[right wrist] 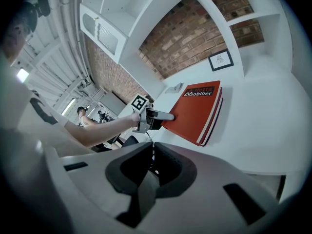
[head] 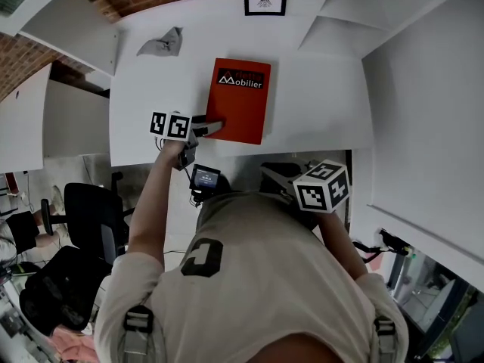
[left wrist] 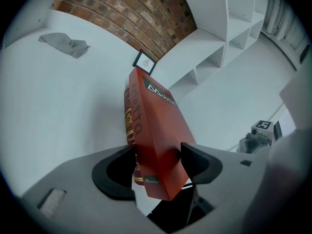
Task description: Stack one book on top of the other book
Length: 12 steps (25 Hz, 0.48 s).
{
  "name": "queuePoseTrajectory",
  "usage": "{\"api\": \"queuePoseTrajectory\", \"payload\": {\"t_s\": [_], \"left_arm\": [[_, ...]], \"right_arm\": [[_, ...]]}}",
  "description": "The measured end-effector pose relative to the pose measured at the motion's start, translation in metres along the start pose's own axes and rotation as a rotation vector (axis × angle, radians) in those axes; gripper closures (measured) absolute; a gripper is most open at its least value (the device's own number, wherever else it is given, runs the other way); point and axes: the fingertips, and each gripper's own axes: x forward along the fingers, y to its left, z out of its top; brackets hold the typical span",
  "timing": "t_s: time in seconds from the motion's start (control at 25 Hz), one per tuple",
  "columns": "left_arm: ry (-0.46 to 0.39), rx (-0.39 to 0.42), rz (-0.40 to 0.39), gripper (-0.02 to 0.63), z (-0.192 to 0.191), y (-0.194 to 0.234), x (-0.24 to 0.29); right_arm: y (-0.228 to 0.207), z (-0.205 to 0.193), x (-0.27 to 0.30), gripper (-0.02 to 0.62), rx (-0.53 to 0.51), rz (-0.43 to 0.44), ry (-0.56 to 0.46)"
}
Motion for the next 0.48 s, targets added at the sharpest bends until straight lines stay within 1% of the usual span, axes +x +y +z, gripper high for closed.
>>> {"api": "queuePoseTrajectory", "payload": {"t_s": [0.12, 0.24, 0.48], "left_arm": [[0.001, 0.007, 0.010, 0.316, 0.0023, 0.0010, -0.0006], [0.001, 0.031, 0.018, 0.309, 0.0075, 0.0003, 0.0016], [-0.010, 0.089, 0.080, 0.260, 0.0091, 0.0061, -0.0026]], "right_arm": [[-0.0007, 0.0013, -0.0024, 0.585, 0.004, 0.003, -0.007], [-0.0025, 0.0014, -0.0025, 0.584, 0.008, 0.002, -0.013], [0.0006, -0.0001, 0.0015, 0.585, 0.000, 0.009, -0.002]]}}
